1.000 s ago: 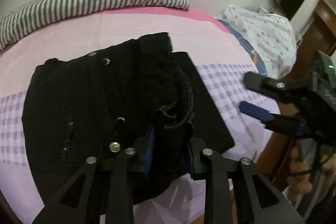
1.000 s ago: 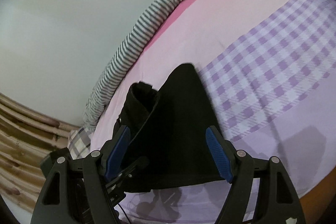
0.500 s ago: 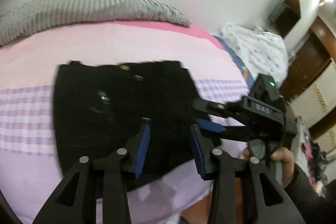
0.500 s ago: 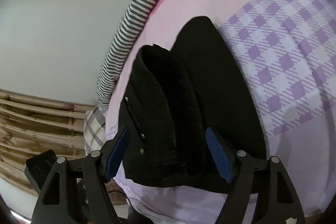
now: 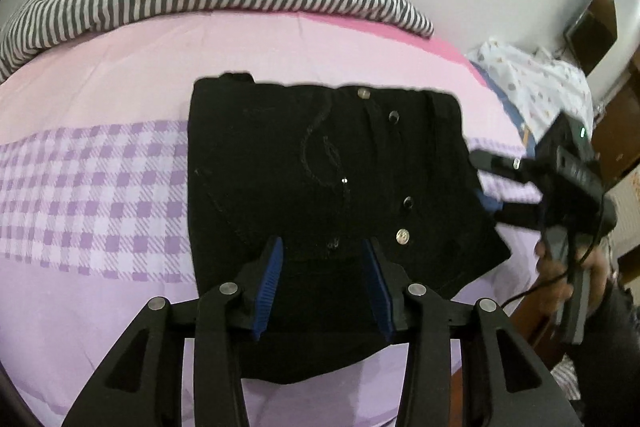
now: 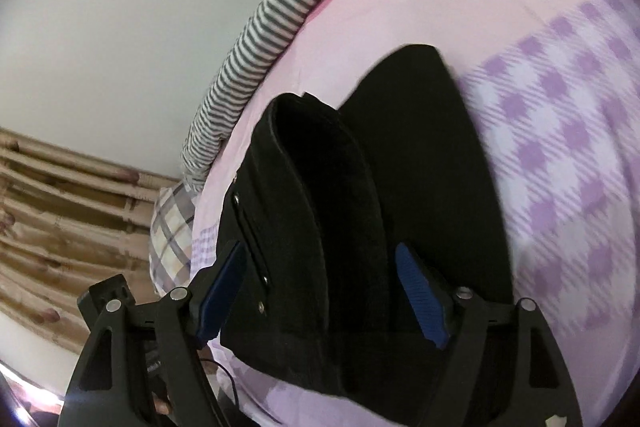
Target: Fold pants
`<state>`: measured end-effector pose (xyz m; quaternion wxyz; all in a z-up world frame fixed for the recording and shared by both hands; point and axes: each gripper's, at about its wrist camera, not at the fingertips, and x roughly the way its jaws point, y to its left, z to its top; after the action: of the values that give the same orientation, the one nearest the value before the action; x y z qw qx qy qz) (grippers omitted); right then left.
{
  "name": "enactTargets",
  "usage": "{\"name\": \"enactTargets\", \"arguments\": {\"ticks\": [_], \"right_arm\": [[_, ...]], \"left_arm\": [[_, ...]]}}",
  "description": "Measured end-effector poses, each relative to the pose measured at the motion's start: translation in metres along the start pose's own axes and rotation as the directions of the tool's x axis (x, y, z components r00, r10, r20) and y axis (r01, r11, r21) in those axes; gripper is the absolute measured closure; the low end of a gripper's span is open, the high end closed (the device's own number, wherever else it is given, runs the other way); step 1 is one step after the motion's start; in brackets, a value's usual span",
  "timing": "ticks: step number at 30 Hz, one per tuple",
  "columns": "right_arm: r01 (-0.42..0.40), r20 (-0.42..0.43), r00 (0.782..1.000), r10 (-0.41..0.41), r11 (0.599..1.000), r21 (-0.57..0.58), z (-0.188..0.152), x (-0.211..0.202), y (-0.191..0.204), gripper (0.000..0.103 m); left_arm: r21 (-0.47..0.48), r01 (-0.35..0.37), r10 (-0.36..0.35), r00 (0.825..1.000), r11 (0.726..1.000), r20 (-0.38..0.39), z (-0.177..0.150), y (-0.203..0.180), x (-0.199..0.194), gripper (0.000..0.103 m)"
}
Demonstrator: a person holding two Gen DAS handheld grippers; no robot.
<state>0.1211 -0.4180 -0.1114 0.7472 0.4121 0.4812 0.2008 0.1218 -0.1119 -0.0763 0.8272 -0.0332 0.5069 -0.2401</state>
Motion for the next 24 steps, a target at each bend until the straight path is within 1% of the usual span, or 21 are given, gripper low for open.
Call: {"name": "enactTargets", "arguments": {"ticks": [3,5,7,8,9,11,13,16,18,20,22,24], "right_arm": [[-0.025,-0.066,0.998,0.021,0.998,-0.052,0.001,0.008,0.008,0.032],[-0.011,-0.114,0.993,-0.001,0.994,-0.109,-0.002,0.013,0.016,0.035],[-0.018,-0.126,0.992,0.001,0.991,-0.13,-0.003,0.017,0.02,0.04],[-0.013,-0.124,0.992,-0.002,0.993,-0.118,-0.002,0.018,0.018,0.043],[-0.018,-0.124,0.992,0.006,0.995,-0.096,0.001,0.021,0.015,0.048],[-0.035,-0.109,0.994,0.03,0.998,-0.045,0.003,0.024,0.01,0.059],[-0.021,-0.093,0.996,0.019,1.0,-0.02,0.006,0.029,0.007,0.073],[0.001,-0.069,0.998,-0.001,1.0,-0.008,0.005,0.032,0.013,0.082],[0.026,-0.038,0.999,-0.027,0.999,-0.024,0.002,0.025,0.023,0.085],[0.067,-0.006,0.998,-0.068,0.996,-0.055,-0.002,0.014,0.039,0.087],[0.106,0.028,0.994,-0.103,0.99,-0.094,-0.005,0.007,0.055,0.088],[0.14,0.072,0.989,-0.131,0.981,-0.131,-0.007,-0.003,0.069,0.089]], "left_arm": [[-0.02,0.001,-0.002,0.999,1.0,-0.041,-0.003,0.007,0.011,0.06],[-0.033,0.015,-0.016,0.999,0.999,-0.047,-0.005,0.011,0.014,0.06],[-0.037,0.022,-0.024,0.999,0.999,-0.047,-0.005,0.013,0.015,0.06],[-0.036,0.025,-0.026,0.999,0.999,-0.046,-0.005,0.013,0.016,0.06],[-0.033,0.024,-0.026,0.999,0.999,-0.045,-0.006,0.014,0.017,0.06],[-0.025,0.02,-0.021,0.999,0.999,-0.042,-0.007,0.013,0.017,0.06],[-0.02,0.017,-0.018,0.999,1.0,-0.04,-0.007,0.012,0.018,0.06],[-0.015,0.016,-0.017,0.999,1.0,-0.04,-0.005,0.011,0.019,0.06],[-0.02,0.03,-0.031,0.999,0.999,-0.04,-0.003,0.011,0.017,0.06],[-0.043,0.049,-0.05,0.998,0.998,-0.033,-0.001,0.014,0.012,0.06],[-0.07,0.058,-0.058,0.998,0.996,0.001,0.001,0.018,0.002,0.06],[-0.066,0.05,-0.047,0.998,0.997,0.045,0.003,0.018,-0.009,0.06]]}}
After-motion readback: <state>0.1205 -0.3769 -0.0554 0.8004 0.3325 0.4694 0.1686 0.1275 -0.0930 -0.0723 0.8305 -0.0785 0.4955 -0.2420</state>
